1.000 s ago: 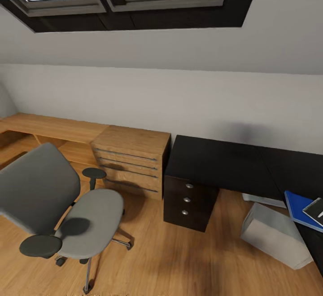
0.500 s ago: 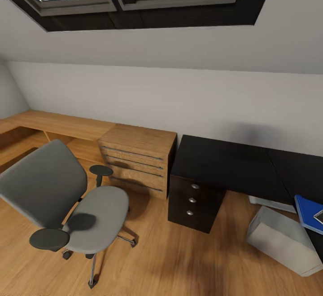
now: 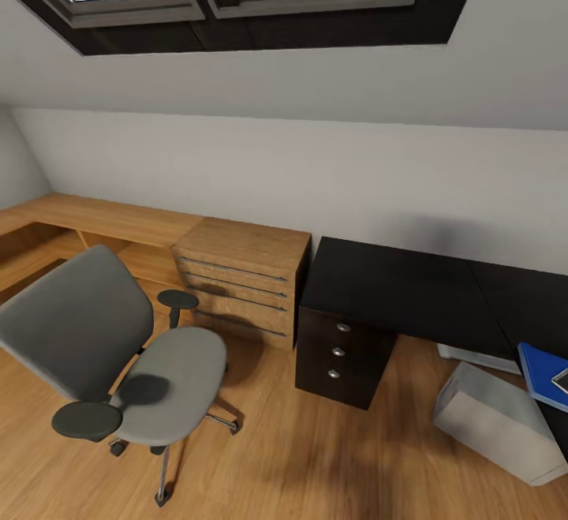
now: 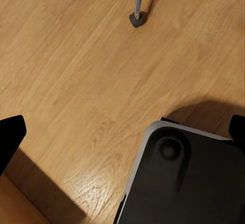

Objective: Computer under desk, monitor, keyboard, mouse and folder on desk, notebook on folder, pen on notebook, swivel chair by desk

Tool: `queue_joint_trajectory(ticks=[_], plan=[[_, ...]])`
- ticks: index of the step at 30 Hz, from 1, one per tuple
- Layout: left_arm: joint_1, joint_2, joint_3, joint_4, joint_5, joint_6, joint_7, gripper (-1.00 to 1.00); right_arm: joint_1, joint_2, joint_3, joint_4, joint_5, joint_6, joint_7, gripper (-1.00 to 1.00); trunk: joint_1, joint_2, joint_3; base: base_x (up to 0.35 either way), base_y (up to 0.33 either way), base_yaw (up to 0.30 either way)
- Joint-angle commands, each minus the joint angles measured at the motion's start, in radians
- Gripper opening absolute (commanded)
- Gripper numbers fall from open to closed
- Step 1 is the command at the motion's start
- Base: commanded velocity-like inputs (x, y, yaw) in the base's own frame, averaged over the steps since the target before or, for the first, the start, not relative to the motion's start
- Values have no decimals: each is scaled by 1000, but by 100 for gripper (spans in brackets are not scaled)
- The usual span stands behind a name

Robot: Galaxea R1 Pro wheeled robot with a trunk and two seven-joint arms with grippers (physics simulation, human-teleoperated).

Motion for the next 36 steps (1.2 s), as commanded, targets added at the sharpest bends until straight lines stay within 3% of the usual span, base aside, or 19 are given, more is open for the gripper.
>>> queue_joint_trajectory(ticks=[1, 25, 36], plan=[[-2, 1, -8, -4, 1, -4, 10, 100, -1, 0, 8, 1, -3, -2, -5, 100, 1, -2, -2, 0, 0, 0], [-2, -1, 0, -4, 3, 0, 14, 100, -1, -1, 10, 1, -3, -2, -4, 100, 1, -2, -2, 0, 0, 0], [-2, -5, -1, -5, 2, 0, 10, 100, -1, 23, 13, 0, -3, -2, -4, 100, 1, -2, -2, 0, 0, 0]])
